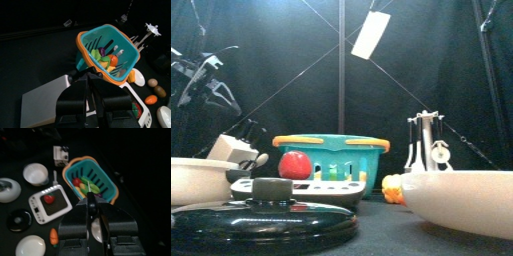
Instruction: Pull out cleaver
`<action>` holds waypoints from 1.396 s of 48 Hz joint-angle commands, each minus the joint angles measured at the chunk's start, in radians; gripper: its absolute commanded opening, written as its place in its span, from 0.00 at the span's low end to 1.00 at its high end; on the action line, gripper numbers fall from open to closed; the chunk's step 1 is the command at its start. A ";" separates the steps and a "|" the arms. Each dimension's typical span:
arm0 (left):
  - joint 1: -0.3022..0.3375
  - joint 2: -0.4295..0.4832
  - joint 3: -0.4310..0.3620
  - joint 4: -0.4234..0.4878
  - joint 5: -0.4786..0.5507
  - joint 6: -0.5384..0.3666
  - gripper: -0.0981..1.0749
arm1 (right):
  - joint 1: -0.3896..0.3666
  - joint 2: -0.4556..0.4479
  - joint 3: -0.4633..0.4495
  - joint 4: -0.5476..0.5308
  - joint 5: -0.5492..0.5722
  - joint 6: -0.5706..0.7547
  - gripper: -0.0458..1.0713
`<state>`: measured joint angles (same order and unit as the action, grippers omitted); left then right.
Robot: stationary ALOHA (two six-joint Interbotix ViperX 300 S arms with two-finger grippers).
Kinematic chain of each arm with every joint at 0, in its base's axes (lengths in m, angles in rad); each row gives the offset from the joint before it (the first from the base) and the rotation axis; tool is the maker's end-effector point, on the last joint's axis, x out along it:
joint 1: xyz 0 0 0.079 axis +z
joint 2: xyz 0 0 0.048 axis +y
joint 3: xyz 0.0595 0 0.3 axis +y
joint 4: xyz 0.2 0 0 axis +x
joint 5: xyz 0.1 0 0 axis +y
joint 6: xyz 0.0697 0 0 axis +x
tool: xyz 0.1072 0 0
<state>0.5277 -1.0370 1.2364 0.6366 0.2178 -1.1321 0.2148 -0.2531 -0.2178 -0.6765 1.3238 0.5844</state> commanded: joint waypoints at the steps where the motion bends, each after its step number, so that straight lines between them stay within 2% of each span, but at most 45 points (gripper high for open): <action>1: 0.000 0.003 -0.034 0.000 -0.003 0.002 0.51 | 0.002 -0.097 0.160 -0.005 -0.215 0.081 0.34; 10: -0.003 0.003 -0.035 0.003 -0.018 0.005 0.51 | -0.023 -0.198 0.437 -0.011 -0.560 0.252 0.34; 20: -0.029 0.003 -0.038 0.057 -0.107 0.006 0.51 | -0.078 -0.247 0.629 -0.054 -0.833 0.339 0.34; 32: -0.094 0.005 -0.034 0.175 -0.293 0.006 0.51 | -0.160 -0.308 0.798 -0.083 -1.057 0.351 0.34; 44: -0.095 0.009 -0.026 0.258 -0.360 0.005 0.51 | -0.275 -0.333 0.945 -0.080 -1.379 0.351 0.34; 55: -0.097 0.009 -0.023 0.270 -0.428 0.005 0.51 | -0.364 -0.331 1.028 -0.075 -1.520 0.344 0.34; 67: -0.095 0.009 0.000 0.265 -0.434 0.000 0.51 | -0.431 -0.333 1.072 -0.083 -1.571 0.336 0.34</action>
<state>0.4326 -1.0354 1.2441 0.9050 -0.2071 -1.1305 -0.1963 -0.5752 0.8544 -0.7578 -0.2240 0.9219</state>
